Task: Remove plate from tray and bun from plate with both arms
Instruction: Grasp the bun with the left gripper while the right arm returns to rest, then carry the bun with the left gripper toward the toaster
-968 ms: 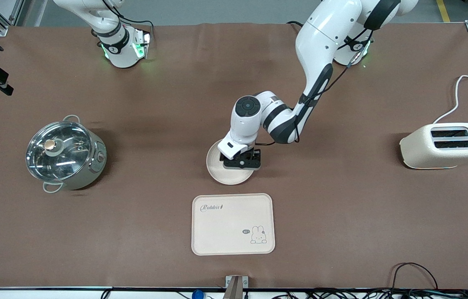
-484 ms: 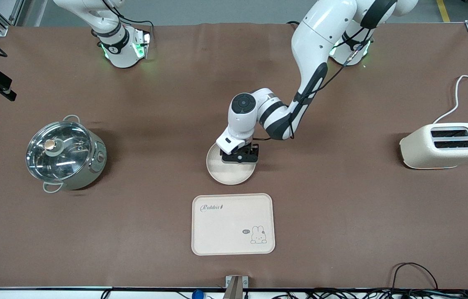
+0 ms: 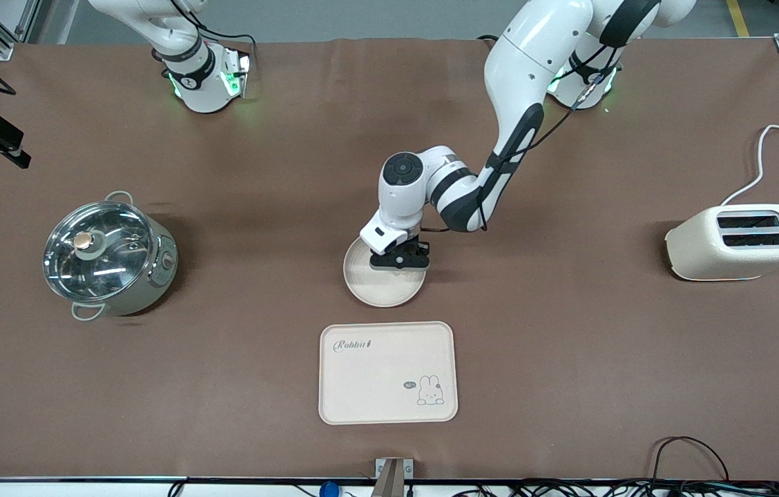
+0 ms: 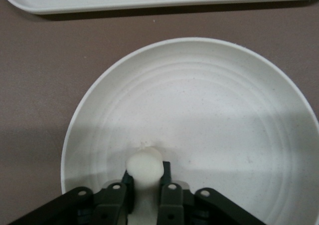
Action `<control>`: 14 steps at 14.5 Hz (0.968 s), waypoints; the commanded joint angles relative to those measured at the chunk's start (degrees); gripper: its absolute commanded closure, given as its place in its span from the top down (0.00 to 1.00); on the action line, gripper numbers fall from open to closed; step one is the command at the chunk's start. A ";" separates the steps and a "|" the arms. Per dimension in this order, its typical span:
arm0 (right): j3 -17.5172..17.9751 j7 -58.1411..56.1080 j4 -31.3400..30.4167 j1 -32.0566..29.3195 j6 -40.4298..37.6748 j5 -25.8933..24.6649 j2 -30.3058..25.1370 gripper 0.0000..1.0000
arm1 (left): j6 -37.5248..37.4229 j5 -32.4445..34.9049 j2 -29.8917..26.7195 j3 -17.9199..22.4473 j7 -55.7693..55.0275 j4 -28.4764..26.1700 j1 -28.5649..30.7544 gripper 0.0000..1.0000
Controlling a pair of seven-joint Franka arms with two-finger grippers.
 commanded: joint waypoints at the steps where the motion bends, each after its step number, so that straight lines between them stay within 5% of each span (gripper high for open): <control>1: -0.01 -0.50 0.75 0.28 -0.66 -0.49 0.02 1.00 | -6.18 1.36 -5.06 0.22 1.37 -0.69 1.15 0.05; 6: -0.01 -0.50 0.75 0.19 -0.67 -0.49 0.02 1.00 | -18.41 -6.88 -17.46 -5.82 25.14 -3.50 18.07 0.03; 11: -0.10 -0.59 0.75 0.02 -0.31 -0.49 0.19 1.00 | -18.88 -7.78 -15.38 -13.21 42.60 -6.74 37.61 0.04; 14: -0.10 -0.59 0.58 0.11 -0.84 -0.49 0.02 1.00 | -15.02 -7.78 -12.21 -13.40 42.96 -9.39 39.91 0.03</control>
